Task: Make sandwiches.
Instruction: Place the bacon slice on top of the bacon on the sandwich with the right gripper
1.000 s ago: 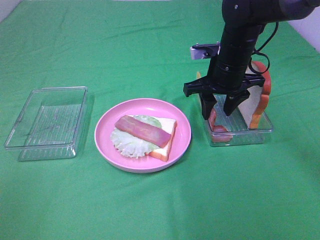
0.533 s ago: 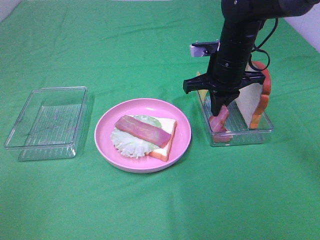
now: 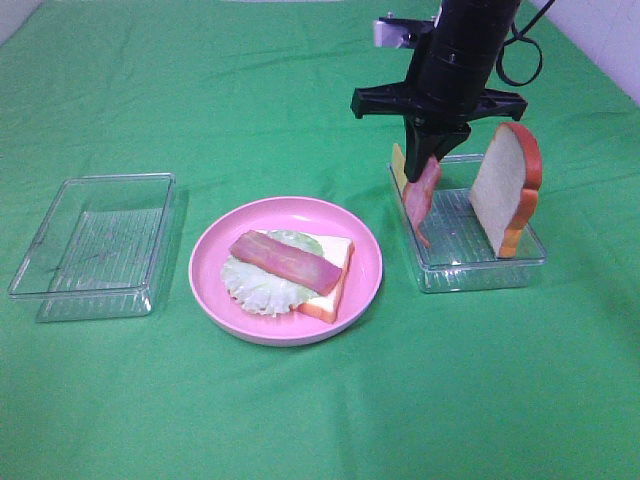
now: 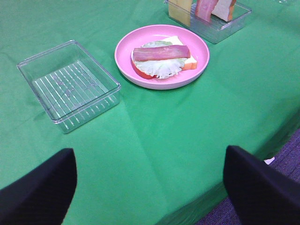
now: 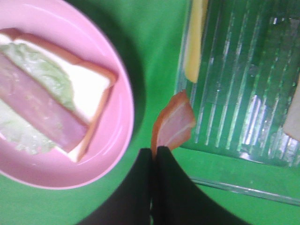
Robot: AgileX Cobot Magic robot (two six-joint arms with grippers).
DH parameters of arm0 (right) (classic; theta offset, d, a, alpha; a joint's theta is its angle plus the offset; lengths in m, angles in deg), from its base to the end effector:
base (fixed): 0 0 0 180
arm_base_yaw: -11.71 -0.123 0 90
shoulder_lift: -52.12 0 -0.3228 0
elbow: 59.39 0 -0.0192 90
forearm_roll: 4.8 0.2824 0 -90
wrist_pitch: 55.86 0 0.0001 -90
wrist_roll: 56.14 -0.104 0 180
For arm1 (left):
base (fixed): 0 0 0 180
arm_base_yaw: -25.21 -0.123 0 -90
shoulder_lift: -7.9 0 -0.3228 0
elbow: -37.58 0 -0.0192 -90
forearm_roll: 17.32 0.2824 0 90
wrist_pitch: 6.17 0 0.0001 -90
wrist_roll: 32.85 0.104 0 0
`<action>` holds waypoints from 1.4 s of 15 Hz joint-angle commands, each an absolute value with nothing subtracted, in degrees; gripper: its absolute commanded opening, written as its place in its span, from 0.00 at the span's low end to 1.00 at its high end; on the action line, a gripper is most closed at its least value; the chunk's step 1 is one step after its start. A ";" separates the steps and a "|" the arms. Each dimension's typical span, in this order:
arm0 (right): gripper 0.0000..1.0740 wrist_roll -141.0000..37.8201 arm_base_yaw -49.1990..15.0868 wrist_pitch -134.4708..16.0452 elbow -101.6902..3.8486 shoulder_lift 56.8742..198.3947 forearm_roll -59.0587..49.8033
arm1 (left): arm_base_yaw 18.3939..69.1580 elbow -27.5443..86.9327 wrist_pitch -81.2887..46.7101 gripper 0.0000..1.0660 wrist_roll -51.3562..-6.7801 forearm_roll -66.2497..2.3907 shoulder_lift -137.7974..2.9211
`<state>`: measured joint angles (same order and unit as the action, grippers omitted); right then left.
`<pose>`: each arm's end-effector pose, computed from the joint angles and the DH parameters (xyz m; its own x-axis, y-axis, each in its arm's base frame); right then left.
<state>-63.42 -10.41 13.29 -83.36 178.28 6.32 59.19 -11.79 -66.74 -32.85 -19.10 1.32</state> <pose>0.4436 0.2006 0.2417 -0.9748 -0.1885 -0.1190 -0.2099 0.9559 0.2052 -0.0053 0.0002 0.2875 -0.3789 0.2370 -0.8946 0.5731 0.8191 -0.0257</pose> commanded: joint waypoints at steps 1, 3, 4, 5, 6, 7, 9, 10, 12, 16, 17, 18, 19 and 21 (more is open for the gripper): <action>0.00 -63.36 -10.41 18.05 -83.70 175.30 10.15 | 59.42 -11.90 -66.16 0.75 -32.56 -19.21 2.41; 0.00 -63.36 -10.41 18.05 -83.64 171.47 12.79 | 59.42 -11.90 -66.16 0.75 -32.56 -19.21 2.41; 0.00 -63.31 -10.41 18.05 -83.64 169.86 13.82 | 59.42 -11.90 -66.16 0.75 -32.56 -19.21 2.41; 0.00 -63.02 -10.41 18.05 -83.64 168.94 14.74 | 59.42 -11.90 -66.16 0.75 -32.56 -19.21 2.41; 0.00 -59.75 -10.41 17.99 -83.64 166.25 20.47 | 59.42 -11.90 -66.16 0.75 -32.56 -19.21 2.41; 0.00 -57.29 -10.41 17.99 -83.64 165.97 24.54 | 59.42 -11.90 -66.16 0.75 -32.56 -19.21 2.41; 0.00 -54.25 -11.21 17.99 -83.64 166.31 28.60 | 59.42 -11.90 -66.16 0.75 -32.56 -19.21 2.41; 0.00 -52.82 -12.01 17.88 -83.64 167.00 30.09 | 59.42 -11.90 -66.16 0.75 -32.56 -19.21 2.41; 0.00 -49.79 -14.71 16.45 -83.64 169.23 31.93 | 59.42 -11.90 -66.11 0.75 -32.56 -19.21 2.41; 0.00 -45.43 -19.18 9.40 -83.64 176.97 41.50 | 59.42 -11.90 -66.11 0.75 -32.56 -19.21 2.41; 0.00 -43.65 -19.18 8.37 -83.64 178.91 45.22 | 59.42 -11.90 -66.11 0.75 -32.56 -19.21 2.41; 0.00 -42.28 -19.06 7.62 -83.64 180.75 48.20 | 59.42 -11.90 -66.11 0.75 -32.56 -19.21 2.41; 0.00 -41.42 -19.06 6.76 -83.64 182.18 50.26 | 59.42 -11.90 -66.11 0.75 -32.56 -19.21 2.41; 0.00 -41.19 -19.06 5.85 -83.64 185.22 54.22 | 59.42 -11.90 -66.11 0.75 -32.56 -19.21 2.41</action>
<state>-42.22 -19.00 6.42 -83.41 184.30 51.92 59.19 -11.79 -66.68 -32.85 -19.10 1.32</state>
